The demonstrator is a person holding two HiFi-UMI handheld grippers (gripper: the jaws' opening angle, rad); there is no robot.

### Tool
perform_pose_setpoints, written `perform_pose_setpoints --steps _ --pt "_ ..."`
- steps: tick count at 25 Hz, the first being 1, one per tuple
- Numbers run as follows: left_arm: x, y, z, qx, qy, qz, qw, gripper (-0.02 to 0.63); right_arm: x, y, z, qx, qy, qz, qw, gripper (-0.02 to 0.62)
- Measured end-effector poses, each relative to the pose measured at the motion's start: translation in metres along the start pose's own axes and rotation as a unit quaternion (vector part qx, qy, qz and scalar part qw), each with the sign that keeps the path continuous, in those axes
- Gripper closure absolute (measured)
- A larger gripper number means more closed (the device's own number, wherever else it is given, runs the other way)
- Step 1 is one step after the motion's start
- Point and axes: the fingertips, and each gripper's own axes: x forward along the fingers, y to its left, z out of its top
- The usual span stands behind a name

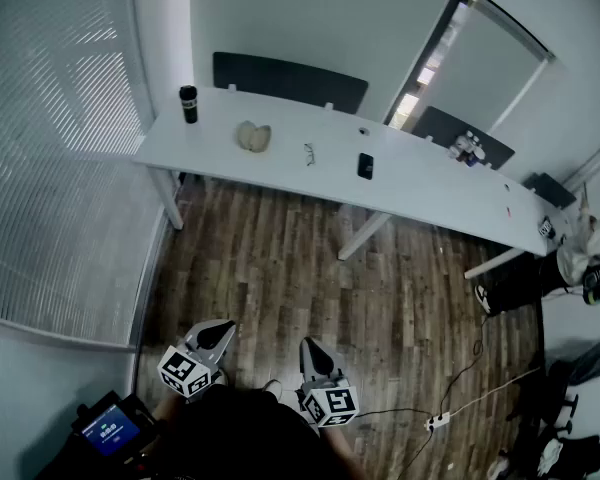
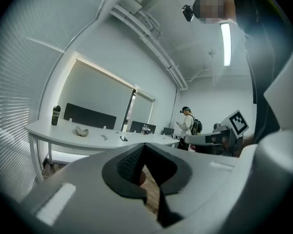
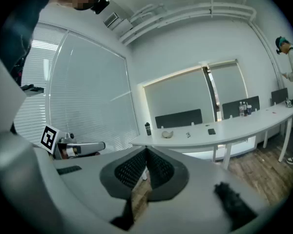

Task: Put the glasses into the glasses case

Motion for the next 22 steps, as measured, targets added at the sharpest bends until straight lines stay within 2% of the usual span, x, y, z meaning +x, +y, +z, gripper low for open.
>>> perform_pose_setpoints --steps 5,7,13,17,19,22 --pt "0.041 0.003 0.023 0.020 0.005 -0.092 0.9955 0.598 -0.005 -0.018 0.003 0.012 -0.029 -0.087 0.996 0.595" --pt "0.051 0.000 0.033 0.028 0.003 -0.107 0.9938 0.599 -0.003 -0.025 0.008 0.013 -0.036 -0.097 0.995 0.595" --pt "0.022 0.023 0.029 0.007 -0.004 -0.072 0.9974 0.598 0.025 -0.002 0.004 -0.001 -0.024 -0.054 0.998 0.595" --pt "-0.014 0.035 0.030 0.009 -0.013 -0.065 0.9977 0.598 0.031 0.033 0.000 -0.022 -0.021 -0.050 0.998 0.595" --pt "-0.037 0.047 0.027 0.018 -0.015 -0.065 0.9976 0.599 0.038 0.059 -0.006 -0.041 -0.019 -0.053 0.998 0.595" --pt "-0.059 0.057 0.025 0.023 -0.020 -0.072 0.9970 0.598 0.042 0.088 -0.010 -0.095 -0.005 -0.059 0.994 0.595"
